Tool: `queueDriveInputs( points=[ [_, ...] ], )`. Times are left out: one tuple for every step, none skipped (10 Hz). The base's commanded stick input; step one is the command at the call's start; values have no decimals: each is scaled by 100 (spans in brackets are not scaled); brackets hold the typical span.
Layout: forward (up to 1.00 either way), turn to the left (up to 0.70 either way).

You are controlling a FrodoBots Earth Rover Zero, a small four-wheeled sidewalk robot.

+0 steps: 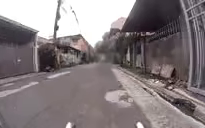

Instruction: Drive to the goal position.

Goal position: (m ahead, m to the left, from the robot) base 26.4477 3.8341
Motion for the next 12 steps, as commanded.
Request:
queueDriveInputs(
  points=[
    [69,6],
    [69,14],
    [69,14],
    [69,13],
    [69,12],
    [69,10],
    [69,9],
    [69,8],
    [69,7],
    [28,0],
    [9,0],
    [8,0]
  ],
)
